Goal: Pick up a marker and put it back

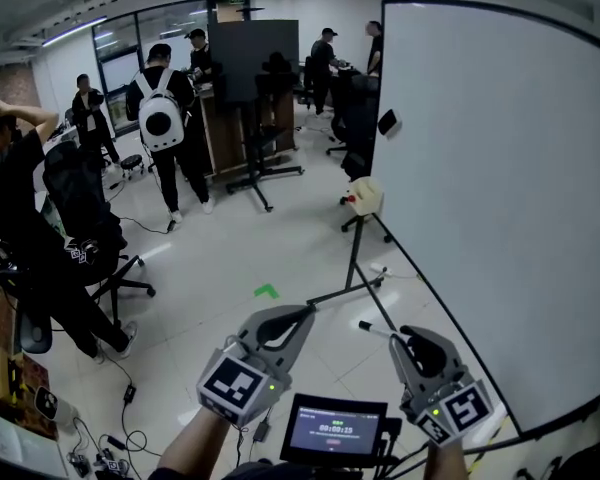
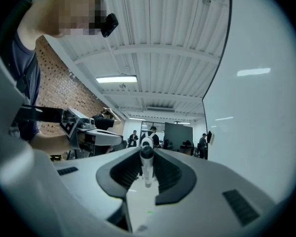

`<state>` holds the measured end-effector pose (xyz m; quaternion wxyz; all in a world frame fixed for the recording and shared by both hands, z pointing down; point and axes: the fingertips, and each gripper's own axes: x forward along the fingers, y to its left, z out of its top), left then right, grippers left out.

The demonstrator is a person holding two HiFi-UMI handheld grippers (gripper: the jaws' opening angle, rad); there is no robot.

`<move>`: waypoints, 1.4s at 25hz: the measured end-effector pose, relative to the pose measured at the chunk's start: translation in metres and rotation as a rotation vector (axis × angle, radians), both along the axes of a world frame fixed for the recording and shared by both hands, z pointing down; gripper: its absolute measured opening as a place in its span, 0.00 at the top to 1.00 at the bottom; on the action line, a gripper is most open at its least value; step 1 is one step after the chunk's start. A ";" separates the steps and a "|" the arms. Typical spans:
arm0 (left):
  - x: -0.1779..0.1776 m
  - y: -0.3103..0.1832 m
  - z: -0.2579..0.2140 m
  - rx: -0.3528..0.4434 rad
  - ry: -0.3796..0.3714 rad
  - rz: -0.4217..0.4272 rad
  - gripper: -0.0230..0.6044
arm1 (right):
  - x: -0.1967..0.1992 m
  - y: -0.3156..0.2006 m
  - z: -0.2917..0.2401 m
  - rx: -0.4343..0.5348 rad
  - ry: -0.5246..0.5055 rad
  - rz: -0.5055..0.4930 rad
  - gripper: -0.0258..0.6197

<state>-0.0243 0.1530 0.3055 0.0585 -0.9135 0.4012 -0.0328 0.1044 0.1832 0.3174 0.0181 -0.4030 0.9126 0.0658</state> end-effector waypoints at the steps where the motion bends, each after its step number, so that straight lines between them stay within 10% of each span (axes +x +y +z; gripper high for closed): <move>1: -0.005 0.003 0.000 -0.002 0.002 0.005 0.97 | -0.007 0.002 0.000 0.002 0.005 -0.004 0.82; 16: -0.112 0.059 0.022 -0.065 0.020 0.036 0.97 | -0.126 0.067 0.005 -0.013 0.100 0.011 0.82; 35: -0.127 0.058 0.012 -0.009 0.063 0.154 0.97 | -0.136 0.081 0.003 0.002 0.125 0.149 0.82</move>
